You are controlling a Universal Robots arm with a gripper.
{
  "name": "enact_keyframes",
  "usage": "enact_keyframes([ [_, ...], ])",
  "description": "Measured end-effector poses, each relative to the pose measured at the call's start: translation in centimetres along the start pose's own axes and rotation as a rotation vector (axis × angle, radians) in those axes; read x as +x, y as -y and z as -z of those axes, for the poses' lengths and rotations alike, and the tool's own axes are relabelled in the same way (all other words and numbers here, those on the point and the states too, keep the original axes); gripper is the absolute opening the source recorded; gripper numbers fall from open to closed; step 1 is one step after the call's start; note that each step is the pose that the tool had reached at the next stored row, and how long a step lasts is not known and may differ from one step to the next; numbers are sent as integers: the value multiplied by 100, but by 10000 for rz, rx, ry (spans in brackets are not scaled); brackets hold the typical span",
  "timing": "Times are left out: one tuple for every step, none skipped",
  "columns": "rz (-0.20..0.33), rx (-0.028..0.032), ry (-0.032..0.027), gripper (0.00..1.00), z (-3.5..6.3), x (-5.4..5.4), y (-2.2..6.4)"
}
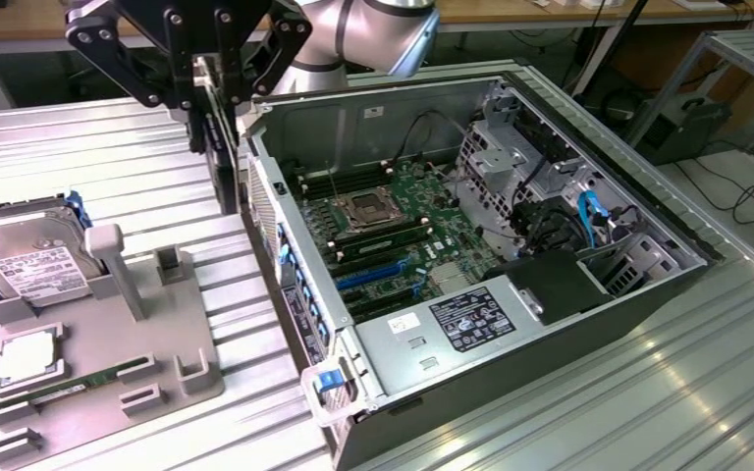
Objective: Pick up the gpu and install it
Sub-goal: 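Pick up the gpu and move the gpu toward the slot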
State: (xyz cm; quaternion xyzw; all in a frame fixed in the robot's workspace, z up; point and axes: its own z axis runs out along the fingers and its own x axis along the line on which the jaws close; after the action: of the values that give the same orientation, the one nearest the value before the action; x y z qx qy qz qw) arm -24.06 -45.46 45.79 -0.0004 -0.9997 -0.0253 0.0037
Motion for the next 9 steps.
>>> enact_keyframes([
  [1,0,-1,27,0,-15,0],
  [0,0,0,27,0,-30,0],
  [0,0,0,27,0,-59,0],
  [0,0,0,27,1,-77,0],
  [0,0,0,27,1,-93,0],
  [0,0,0,27,1,-112,0],
  [0,1,-1,27,1,-126,0],
  [0,0,0,27,1,-144,0],
  [0,-1,0,27,1,-158,0],
])
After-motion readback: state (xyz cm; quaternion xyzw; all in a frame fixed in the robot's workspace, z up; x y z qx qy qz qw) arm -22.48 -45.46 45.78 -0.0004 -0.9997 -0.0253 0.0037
